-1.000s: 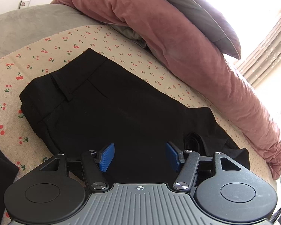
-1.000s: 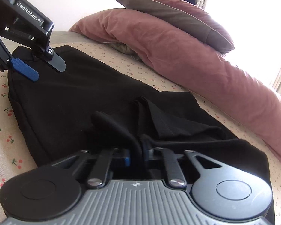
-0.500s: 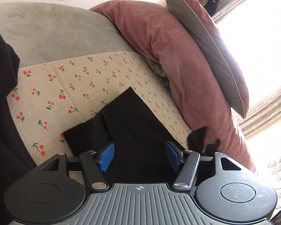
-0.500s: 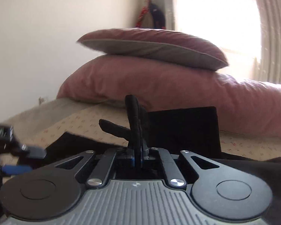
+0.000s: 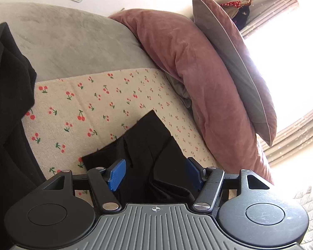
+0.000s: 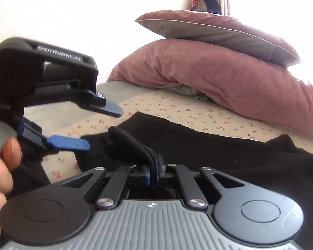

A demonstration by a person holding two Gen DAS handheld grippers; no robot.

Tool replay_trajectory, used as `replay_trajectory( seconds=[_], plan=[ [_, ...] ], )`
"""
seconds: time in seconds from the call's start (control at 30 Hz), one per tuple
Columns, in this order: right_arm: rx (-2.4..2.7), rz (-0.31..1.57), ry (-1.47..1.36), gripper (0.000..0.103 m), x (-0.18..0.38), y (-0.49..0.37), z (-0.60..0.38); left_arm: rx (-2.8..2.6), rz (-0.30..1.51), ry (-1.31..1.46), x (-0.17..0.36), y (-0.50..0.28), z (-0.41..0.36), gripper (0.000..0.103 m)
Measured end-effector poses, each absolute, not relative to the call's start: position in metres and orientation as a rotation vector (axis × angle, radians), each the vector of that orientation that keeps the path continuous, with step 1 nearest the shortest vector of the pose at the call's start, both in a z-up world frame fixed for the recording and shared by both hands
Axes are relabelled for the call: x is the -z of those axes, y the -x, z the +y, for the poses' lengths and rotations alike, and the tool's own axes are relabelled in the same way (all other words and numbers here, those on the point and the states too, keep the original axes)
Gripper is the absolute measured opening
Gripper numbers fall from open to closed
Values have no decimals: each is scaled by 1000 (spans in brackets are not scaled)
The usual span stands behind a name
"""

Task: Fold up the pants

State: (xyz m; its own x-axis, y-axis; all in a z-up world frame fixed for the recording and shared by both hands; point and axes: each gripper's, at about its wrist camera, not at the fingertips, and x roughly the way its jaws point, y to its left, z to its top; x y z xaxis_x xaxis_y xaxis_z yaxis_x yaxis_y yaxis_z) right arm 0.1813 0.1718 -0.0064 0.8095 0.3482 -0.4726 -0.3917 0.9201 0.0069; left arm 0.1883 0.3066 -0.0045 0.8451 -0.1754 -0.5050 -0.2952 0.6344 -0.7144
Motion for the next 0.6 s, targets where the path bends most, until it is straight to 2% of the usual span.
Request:
replay_trajectory(
  seconds=[0.37,0.43,0.53,0.6],
  plan=[
    [-449,554,14,0,30,-181,190,-97,538,800,-11,-185,304,63],
    [-451,569,73,0,35,-184,198,-102,522,813,-12,-183,307,63],
    [-494,605,127,14,41,-182,196,-94,533,821,-10,-184,309,63],
    [-521,630,50,55,32,-177,178,-82,546,809,-9,-187,304,63]
  ],
)
